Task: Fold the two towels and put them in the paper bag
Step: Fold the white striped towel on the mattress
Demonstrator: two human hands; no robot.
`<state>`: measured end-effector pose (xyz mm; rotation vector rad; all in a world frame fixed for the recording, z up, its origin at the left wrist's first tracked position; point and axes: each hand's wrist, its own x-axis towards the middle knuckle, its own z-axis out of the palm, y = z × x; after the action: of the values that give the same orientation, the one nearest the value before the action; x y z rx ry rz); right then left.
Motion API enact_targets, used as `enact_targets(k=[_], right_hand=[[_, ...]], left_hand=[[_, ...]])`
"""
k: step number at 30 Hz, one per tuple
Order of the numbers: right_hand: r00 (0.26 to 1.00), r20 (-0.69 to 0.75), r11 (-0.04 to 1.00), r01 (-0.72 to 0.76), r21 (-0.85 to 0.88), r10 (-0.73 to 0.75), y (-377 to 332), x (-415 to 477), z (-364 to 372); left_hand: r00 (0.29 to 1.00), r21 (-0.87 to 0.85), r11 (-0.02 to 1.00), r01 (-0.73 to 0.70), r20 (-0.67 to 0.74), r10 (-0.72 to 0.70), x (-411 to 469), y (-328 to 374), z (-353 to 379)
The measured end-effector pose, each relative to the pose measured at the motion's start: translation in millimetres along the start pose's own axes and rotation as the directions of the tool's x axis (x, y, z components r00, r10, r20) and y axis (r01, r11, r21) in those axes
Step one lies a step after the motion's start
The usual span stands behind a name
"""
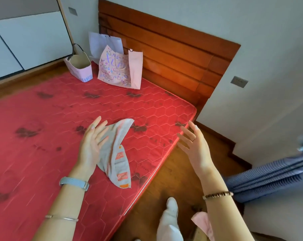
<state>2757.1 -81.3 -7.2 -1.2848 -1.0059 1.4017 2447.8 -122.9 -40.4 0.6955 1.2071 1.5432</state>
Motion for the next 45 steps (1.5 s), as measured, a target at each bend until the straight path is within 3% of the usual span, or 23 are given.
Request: enact_targets(k=[14, 19, 26, 33, 40, 45], right_hand=[[0.946, 0.319, 0.994, -0.021, -0.103, 0.053, -38.9, 166.1, 26.0], [0.899, 0.429, 0.989, -0.027, -0.148, 0.089, -38.9, 217.1, 54.7], [0.796, 0.582, 0.969, -0.021, -0.245, 0.165, -15.0, 263.5, 86.3], [0.735, 0.63, 0.941, -0.031, -0.338, 0.251, 15.6, 287.6, 113.1], [0.719, 0.62, 0.917, -0.063, -0.393, 0.315, 57.1, 302.3, 138.3], [0.727, 0.62, 0.917, -0.034, -0.398, 0.296, 115.7, 319.9, 147.1]], left_hand=[[0.944, -0.004, 0.993, -0.115, -0.311, 0.108, 53.1, -8.8, 34.0], [0.884, 0.038, 0.986, -0.163, -0.438, 0.162, 60.9, -19.8, 31.3], [0.766, 0.024, 0.992, -0.126, -0.633, 0.113, 59.8, -50.1, 29.3], [0.685, 0.008, 0.999, -0.036, -0.728, 0.031, 65.3, -83.8, 19.1], [0.636, 0.004, 0.999, 0.051, -0.771, -0.029, 83.6, -122.0, 0.0], [0.556, 0.066, 0.991, 0.118, -0.831, -0.011, 107.8, -182.4, -30.6]])
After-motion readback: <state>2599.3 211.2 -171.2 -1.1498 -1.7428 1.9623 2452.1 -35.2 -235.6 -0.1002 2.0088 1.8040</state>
